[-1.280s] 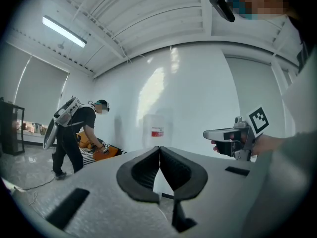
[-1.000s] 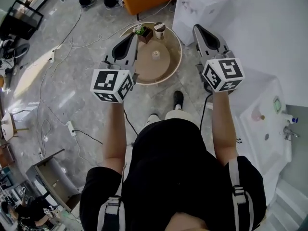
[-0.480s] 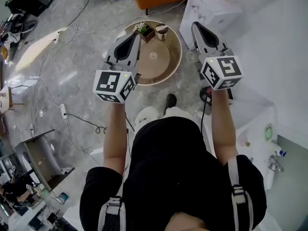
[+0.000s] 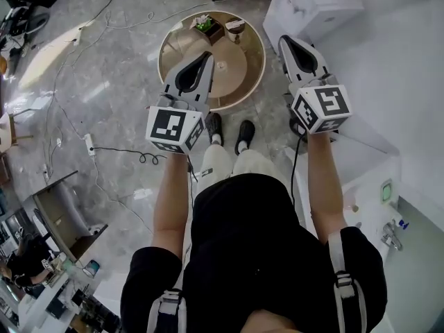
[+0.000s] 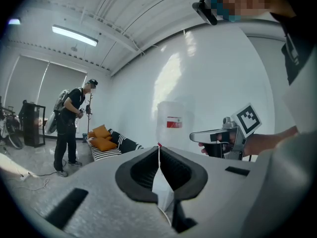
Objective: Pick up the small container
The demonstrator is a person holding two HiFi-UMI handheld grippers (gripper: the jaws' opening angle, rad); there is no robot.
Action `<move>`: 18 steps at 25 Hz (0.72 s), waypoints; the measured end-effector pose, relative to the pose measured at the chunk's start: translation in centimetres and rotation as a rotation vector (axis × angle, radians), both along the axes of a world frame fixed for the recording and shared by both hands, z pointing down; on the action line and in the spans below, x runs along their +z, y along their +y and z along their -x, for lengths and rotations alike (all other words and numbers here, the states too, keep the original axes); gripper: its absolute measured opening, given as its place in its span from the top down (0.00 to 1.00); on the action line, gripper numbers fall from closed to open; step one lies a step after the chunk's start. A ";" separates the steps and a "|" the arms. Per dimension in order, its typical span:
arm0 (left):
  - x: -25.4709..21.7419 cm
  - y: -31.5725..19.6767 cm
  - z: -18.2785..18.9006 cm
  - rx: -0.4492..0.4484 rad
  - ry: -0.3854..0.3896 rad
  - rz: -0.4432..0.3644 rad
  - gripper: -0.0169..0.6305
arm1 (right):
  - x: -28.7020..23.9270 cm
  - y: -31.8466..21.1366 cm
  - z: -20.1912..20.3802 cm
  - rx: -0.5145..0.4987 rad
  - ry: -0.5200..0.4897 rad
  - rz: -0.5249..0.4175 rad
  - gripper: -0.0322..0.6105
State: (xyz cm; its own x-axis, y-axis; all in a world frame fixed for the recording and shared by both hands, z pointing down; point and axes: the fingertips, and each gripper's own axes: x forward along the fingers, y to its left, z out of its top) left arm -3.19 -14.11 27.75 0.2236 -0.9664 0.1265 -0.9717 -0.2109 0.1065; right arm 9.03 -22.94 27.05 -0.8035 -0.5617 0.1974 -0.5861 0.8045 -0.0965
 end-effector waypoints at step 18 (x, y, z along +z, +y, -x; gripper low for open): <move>18.6 -3.8 3.4 0.063 0.025 0.139 0.94 | 15.2 -2.0 4.5 0.055 0.131 0.099 0.94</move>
State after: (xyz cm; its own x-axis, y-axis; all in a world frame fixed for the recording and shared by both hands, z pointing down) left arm -6.60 -17.89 46.36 0.2881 -0.9240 0.2516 -0.9536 -0.2529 0.1632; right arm 4.53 -24.95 42.30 -0.7359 -0.5765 0.3552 -0.6415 0.7615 -0.0932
